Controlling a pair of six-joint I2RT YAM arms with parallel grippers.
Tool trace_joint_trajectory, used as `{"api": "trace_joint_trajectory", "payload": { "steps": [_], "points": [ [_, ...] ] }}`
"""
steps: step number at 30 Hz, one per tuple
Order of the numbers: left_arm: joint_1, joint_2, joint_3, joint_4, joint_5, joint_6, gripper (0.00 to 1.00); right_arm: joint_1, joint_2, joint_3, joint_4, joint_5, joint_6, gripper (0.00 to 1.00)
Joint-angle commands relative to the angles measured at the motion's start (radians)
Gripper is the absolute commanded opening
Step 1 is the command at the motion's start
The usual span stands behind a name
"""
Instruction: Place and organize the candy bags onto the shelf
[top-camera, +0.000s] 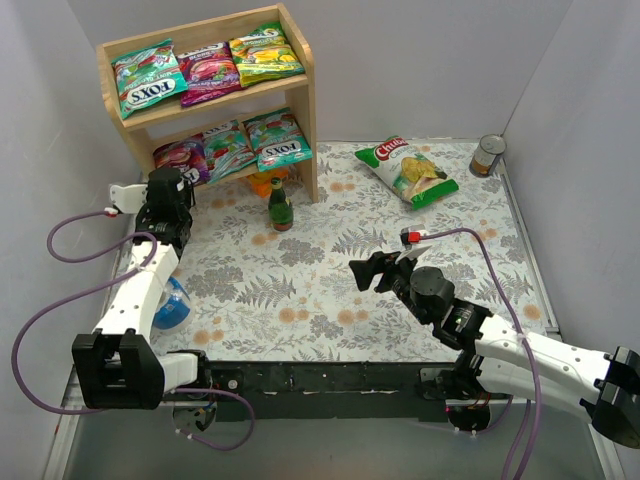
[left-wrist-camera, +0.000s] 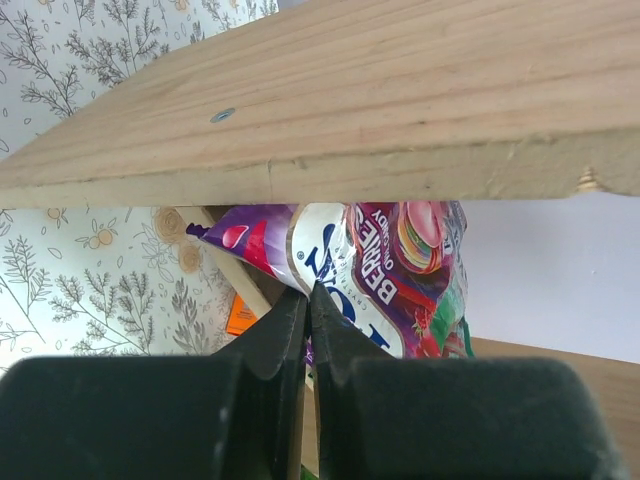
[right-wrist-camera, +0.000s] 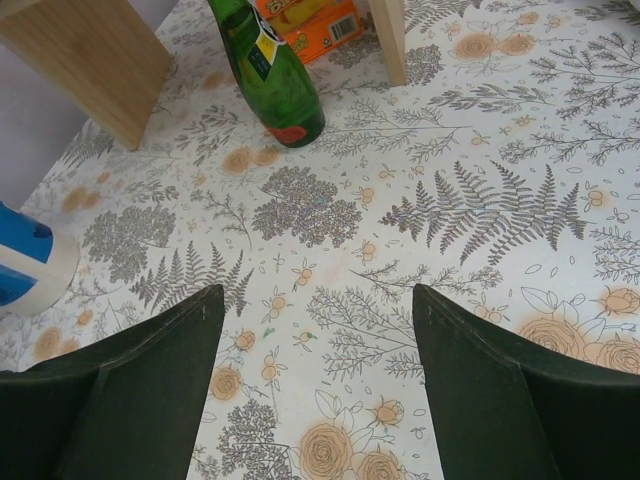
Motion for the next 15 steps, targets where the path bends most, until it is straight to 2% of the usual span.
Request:
{"api": "trace_joint_trajectory", "payload": {
  "steps": [1,15],
  "points": [
    [0.016,-0.047,-0.012,0.022,-0.063,0.039,0.0,-0.003,0.003,0.012,0.054,-0.012,0.018,0.83],
    [0.016,0.039,0.011,0.06,-0.027,0.033,0.0,-0.005,0.021,0.018,0.043,-0.013,0.033,0.82]
  ]
}}
